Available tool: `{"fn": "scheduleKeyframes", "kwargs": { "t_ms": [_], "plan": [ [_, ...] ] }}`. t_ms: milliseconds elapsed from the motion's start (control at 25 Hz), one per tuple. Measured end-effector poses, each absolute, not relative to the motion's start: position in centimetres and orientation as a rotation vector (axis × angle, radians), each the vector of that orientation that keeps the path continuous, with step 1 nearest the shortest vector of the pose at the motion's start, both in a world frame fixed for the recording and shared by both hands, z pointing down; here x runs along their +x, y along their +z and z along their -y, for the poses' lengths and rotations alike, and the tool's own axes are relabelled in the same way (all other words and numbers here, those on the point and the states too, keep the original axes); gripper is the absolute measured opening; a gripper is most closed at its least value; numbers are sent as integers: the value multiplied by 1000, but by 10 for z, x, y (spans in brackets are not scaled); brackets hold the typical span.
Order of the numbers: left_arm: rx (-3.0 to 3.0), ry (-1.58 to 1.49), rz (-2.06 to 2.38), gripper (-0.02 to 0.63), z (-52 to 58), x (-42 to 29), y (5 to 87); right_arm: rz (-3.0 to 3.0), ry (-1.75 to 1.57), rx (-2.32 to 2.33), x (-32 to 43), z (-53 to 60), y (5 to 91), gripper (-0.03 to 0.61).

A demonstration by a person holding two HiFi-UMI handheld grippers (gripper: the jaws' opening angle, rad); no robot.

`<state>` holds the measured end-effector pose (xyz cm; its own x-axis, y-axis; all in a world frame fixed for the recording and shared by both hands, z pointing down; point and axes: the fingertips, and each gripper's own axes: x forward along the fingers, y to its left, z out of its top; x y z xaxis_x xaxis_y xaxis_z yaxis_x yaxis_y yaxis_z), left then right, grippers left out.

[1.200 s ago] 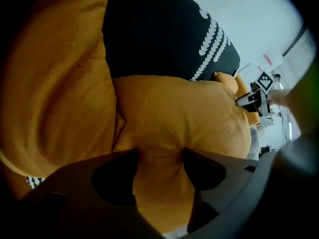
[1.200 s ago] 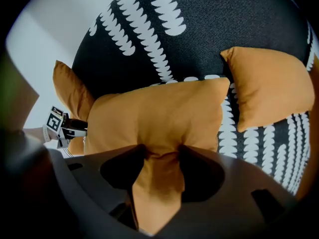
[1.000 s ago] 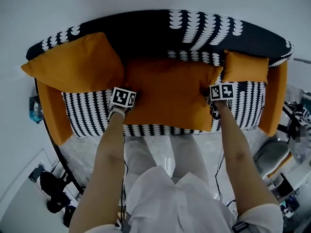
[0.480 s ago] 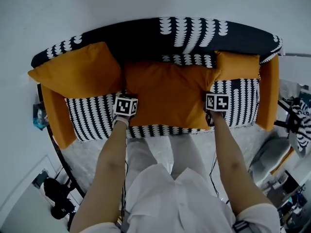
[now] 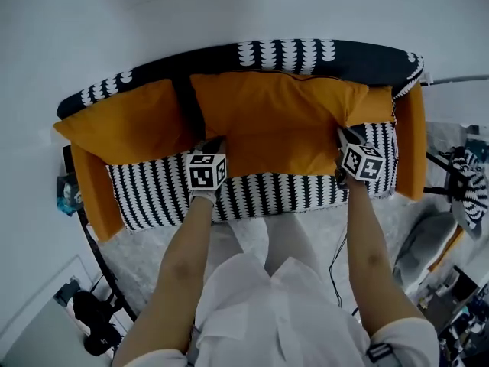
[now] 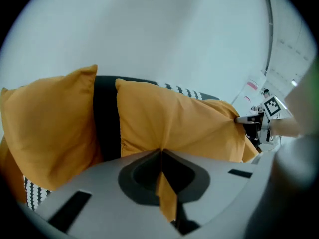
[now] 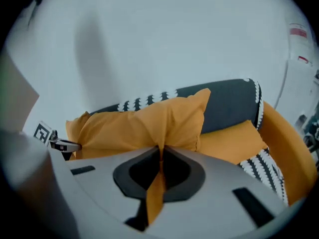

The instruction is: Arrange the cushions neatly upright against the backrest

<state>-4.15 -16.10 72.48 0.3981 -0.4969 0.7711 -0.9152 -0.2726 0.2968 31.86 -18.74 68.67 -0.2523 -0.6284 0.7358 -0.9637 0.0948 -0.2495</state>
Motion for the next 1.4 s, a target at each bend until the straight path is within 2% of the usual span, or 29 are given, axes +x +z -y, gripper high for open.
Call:
{"fn": "scheduleKeyframes", "kwargs": {
  "t_ms": [320,640,760,1040,1280,1400],
  "plan": [
    [1984,552,1477,21,204,-73,677,2150,851,1603,291,238,659,14],
    [1847,751,1490,41,205,-77,748,1968,776,1498,290,251,735,20],
    [1788,723,1454,75,202,-83,767,1948,788,1467,292,247,753,47],
    [1765,766,1405,103,212,-83,770,1935,837,1373,293,255,756,87],
    [1823,659,1398,170,215,-76,738,1900,911,1387,304,242,745,175],
    [1871,673,1393,170,216,-75,716,1904,910,1394,307,239,730,179]
  ]
}}
